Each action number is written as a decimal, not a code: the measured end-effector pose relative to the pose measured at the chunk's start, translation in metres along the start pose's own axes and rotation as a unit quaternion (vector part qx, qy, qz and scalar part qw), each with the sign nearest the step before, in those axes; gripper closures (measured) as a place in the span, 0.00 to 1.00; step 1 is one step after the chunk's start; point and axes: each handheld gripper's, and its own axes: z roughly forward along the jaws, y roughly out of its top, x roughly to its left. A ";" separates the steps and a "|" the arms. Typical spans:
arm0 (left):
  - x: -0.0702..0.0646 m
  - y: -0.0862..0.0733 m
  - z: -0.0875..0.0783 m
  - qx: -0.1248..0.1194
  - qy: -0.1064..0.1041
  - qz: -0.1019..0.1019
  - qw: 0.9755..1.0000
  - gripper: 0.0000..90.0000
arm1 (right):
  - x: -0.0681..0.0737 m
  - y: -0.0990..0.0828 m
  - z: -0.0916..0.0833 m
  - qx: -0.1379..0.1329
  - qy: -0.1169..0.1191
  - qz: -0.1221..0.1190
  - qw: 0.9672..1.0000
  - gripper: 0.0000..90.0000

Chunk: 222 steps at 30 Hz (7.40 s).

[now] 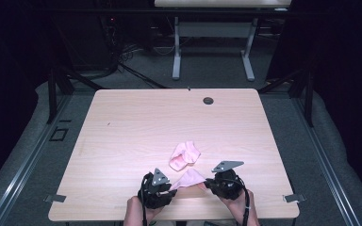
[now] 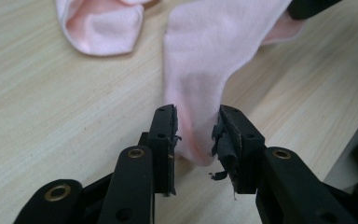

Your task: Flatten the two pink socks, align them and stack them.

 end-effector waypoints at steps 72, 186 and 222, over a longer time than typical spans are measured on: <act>0.014 -0.005 -0.010 -0.035 -0.009 -0.071 0.997 0.39 | 0.015 0.013 0.005 0.003 0.048 0.021 0.999 0.49; 0.063 -0.006 -0.015 -0.007 0.007 -0.102 0.995 0.18 | -0.027 0.020 0.001 0.013 -0.010 -0.015 1.000 0.21; 0.093 0.057 0.057 0.013 -0.012 -0.089 0.996 0.58 | -0.065 0.098 0.090 0.067 -0.050 -0.004 0.997 0.70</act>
